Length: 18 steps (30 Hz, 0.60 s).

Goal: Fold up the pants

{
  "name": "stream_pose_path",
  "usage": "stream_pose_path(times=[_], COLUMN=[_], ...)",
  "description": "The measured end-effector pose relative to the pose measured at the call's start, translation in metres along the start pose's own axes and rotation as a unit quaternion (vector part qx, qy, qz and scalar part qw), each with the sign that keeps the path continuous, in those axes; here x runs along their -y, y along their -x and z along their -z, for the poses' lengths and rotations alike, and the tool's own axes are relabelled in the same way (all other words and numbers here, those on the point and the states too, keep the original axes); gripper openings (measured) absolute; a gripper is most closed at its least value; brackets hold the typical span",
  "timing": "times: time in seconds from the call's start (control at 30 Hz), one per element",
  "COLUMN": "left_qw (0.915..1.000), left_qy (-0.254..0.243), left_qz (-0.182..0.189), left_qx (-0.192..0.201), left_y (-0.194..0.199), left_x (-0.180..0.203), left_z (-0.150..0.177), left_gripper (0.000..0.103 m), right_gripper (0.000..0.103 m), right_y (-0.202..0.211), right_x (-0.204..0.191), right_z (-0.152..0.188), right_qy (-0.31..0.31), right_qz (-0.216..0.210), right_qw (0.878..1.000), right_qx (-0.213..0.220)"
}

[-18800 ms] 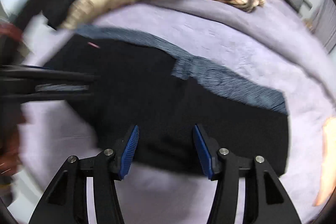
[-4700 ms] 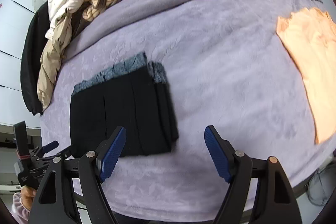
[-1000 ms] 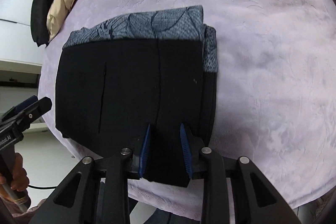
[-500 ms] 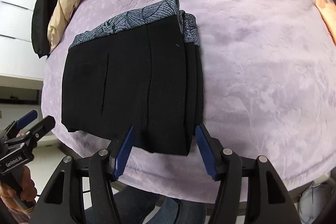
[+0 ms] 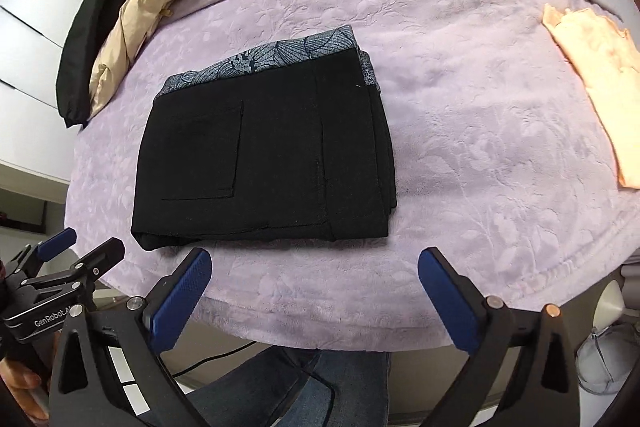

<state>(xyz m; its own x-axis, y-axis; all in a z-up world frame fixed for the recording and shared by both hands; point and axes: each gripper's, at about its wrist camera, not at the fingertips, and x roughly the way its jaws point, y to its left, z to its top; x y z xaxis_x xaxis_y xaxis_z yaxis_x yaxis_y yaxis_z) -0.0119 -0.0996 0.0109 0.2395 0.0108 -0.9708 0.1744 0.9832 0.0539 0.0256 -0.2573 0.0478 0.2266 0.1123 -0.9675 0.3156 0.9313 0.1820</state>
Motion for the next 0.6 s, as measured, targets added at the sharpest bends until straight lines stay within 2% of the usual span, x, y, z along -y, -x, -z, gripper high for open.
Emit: stream_pose_path(times=[0.23, 0.6], left_qw=[0.9999, 0.9998], left_qy=[-0.012, -0.001], left_qz=[0.0, 0.013], left_qx=[0.011, 0.017], left_y=[0.002, 0.007], left_x=[-0.005, -0.004], left_z=[-0.003, -0.01], left_gripper=[0.103, 0.103], right_gripper=[0.103, 0.103], right_y=[0.01, 0.017], right_x=[-0.017, -0.027], right_z=[0.002, -0.01], right_qy=[-0.001, -0.002], right_qz=[0.015, 0.038], right_qw=[1.0, 0.999], right_qx=[0.01, 0.01])
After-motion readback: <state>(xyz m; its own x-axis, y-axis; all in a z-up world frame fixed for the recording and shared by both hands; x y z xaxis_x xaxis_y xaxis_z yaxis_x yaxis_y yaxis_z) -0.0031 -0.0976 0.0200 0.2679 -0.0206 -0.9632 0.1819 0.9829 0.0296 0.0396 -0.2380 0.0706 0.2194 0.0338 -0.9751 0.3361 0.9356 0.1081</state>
